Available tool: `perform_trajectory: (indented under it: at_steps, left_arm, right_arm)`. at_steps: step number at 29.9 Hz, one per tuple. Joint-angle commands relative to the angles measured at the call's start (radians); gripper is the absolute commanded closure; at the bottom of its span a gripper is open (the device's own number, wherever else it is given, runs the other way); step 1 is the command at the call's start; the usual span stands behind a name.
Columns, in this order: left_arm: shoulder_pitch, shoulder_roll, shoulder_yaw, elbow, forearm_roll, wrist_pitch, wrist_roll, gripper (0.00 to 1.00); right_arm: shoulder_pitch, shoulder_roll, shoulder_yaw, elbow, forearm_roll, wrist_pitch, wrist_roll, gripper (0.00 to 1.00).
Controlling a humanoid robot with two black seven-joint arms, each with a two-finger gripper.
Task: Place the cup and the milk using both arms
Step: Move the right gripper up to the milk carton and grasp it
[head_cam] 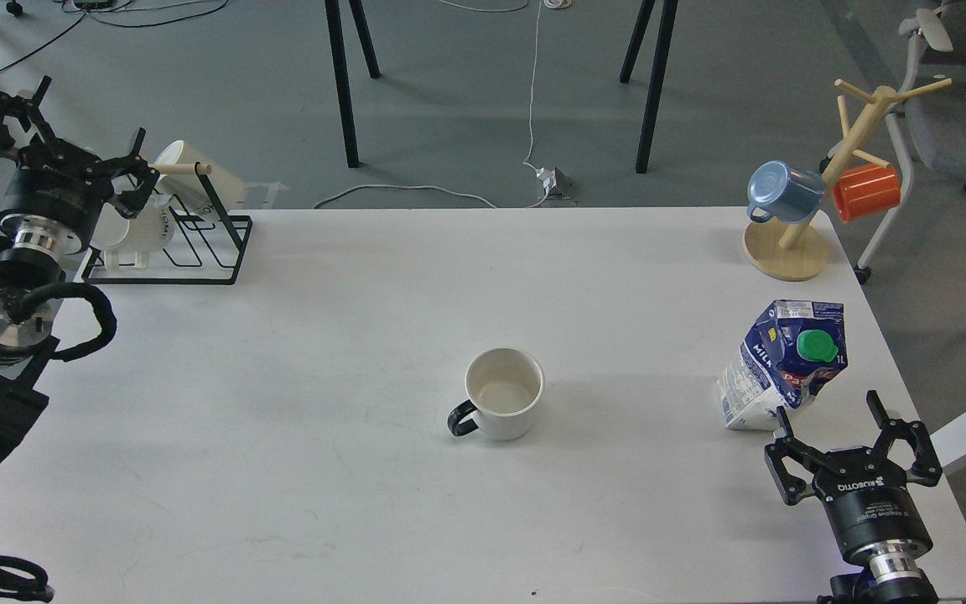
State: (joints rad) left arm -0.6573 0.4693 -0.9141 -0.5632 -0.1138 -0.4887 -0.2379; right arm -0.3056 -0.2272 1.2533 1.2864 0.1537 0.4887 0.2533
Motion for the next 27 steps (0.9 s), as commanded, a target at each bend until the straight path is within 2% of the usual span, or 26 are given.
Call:
perform_trajectory:
  at_steps: [1, 12, 27]
  left_arm:
    - [-0.001, 0.003, 0.001, 0.003, 0.000, 0.000, 0.000, 0.01]
    - [-0.004, 0.011, 0.003, 0.005, 0.000, 0.000, 0.003, 0.01]
    - [0.004, 0.015, 0.004, 0.005, 0.003, 0.000, 0.006, 0.01]
  right_arm:
    - [0.011, 0.022, -0.011, -0.015, 0.000, 0.000, 0.000, 0.03]
    - [0.042, 0.066, -0.012, -0.047, 0.004, 0.000, 0.007, 0.07]
    - [0.092, 0.078, -0.012, -0.049, 0.001, 0.000, 0.011, 0.08]
